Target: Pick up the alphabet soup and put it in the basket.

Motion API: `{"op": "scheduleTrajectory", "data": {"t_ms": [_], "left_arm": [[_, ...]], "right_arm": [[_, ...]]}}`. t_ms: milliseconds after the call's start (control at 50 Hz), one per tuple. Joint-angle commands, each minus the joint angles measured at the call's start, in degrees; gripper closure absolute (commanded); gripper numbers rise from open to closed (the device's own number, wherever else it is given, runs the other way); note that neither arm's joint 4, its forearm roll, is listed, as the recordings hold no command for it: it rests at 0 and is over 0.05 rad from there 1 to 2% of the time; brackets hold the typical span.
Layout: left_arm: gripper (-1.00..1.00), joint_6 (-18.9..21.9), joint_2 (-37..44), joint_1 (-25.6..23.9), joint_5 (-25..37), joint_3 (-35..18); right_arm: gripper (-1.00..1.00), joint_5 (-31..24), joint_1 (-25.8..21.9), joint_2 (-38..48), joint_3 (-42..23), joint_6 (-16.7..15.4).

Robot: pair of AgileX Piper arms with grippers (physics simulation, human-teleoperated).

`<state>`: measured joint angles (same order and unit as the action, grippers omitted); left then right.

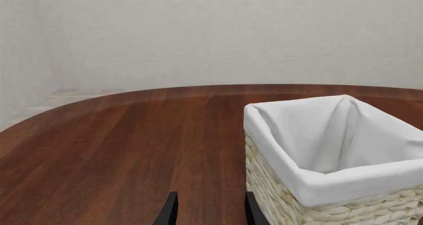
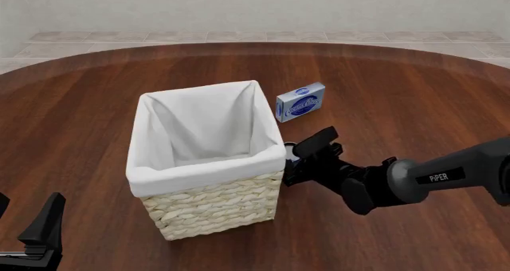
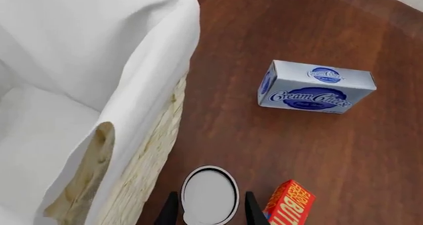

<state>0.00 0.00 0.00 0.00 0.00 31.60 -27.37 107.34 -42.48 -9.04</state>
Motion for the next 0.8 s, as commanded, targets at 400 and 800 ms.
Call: {"op": "scheduleTrajectory", "data": {"t_ms": [400, 800], "left_arm": [[-1.00, 0.0, 0.0, 0.0, 0.0, 0.0], [-1.00, 0.0, 0.0, 0.0, 0.0, 0.0]], "right_arm": [[-1.00, 0.4, 0.3, 2.4, -0.1, 0.2], [-1.00, 0.1, 0.4, 4.4, -0.8, 0.5]]}}
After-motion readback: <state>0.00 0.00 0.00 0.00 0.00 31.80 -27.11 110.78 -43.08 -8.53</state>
